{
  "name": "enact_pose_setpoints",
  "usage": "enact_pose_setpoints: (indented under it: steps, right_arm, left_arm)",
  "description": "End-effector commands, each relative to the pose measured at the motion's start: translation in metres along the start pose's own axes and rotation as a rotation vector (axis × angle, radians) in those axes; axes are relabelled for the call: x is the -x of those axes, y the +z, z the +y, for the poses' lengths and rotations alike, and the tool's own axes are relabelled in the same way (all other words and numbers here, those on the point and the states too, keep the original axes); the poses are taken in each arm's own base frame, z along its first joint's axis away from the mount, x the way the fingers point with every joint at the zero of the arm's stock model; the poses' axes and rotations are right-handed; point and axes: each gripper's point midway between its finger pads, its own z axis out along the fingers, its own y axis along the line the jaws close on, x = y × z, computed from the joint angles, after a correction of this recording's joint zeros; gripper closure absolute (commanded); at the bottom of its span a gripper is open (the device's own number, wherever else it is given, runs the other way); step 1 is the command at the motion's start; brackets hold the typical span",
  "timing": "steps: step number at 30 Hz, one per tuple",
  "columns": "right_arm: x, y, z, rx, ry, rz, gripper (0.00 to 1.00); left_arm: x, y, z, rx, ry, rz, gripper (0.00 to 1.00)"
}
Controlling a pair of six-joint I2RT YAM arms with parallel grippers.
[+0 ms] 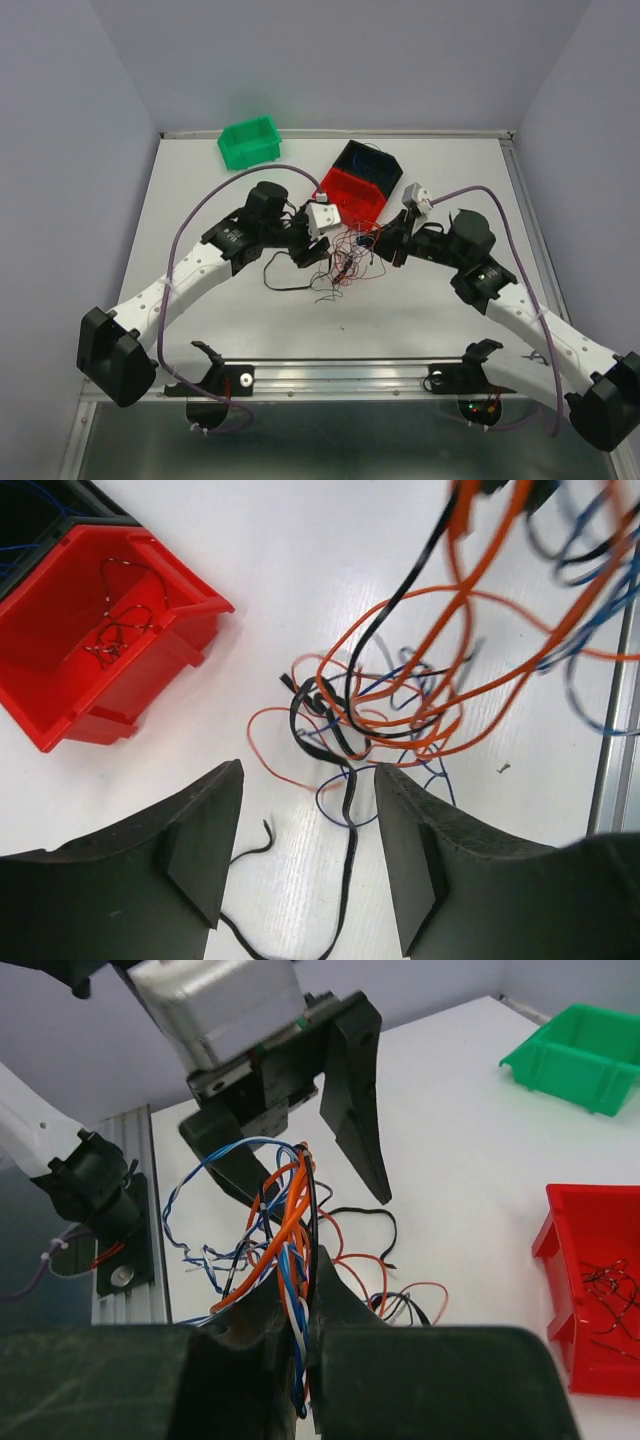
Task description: Untangle the cables
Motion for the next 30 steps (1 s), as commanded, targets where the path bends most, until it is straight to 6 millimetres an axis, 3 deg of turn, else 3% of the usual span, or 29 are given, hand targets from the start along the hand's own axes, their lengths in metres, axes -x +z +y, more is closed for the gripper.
enact_pose_setpoints:
  steps: [1,3,7,11,12,14,15,18,24,28,30]
  right_arm:
    - [-0.004,-0.013,-0.002,-0.083,0.04,-0.009,0.99]
    - [0.001,-0.018,-0.005,-0.13,0.062,-0.018,0.99]
    - [0.005,-0.043,-0.033,-0.393,0.137,-0.026,0.99]
    - [0.017,-0.08,-0.041,-0.578,0.186,-0.082,0.99]
    - [0.02,-0.095,-0.056,-0.699,0.199,-0.113,1.0]
    - [0.03,-0.117,-0.061,-0.804,0.23,-0.175,0.99]
    - [0.026,-0.132,-0.069,-0.893,0.236,-0.177,0.99]
    - [0.026,-0.149,-0.071,-0.968,0.25,-0.19,0.99]
    - [0.031,-0.162,-0.073,-1.022,0.258,-0.23,0.99]
    - [0.031,-0.169,-0.076,-1.064,0.263,-0.243,0.99]
    - [0.033,-0.172,-0.075,-1.072,0.268,-0.258,0.99]
  left_arm:
    - [-0.016,0.014,-0.01,-0.091,0.014,0.026,0.34]
    - [-0.024,0.02,-0.001,-0.053,0.002,0.052,0.33]
    - [-0.046,0.035,0.008,-0.019,-0.035,0.116,0.33]
    - [-0.063,0.055,0.004,-0.026,-0.061,0.171,0.33]
    - [-0.074,0.063,0.002,-0.034,-0.079,0.204,0.33]
    - [-0.085,0.071,0.0,-0.034,-0.074,0.24,0.33]
    - [-0.09,0.075,-0.003,-0.035,-0.072,0.255,0.33]
    - [-0.106,0.089,-0.018,-0.058,-0.04,0.307,0.33]
    - [-0.13,0.104,-0.038,-0.096,-0.016,0.401,0.34]
    - [-0.143,0.107,-0.043,-0.116,-0.031,0.446,0.34]
    - [-0.149,0.109,-0.039,-0.1,-0.038,0.476,0.39]
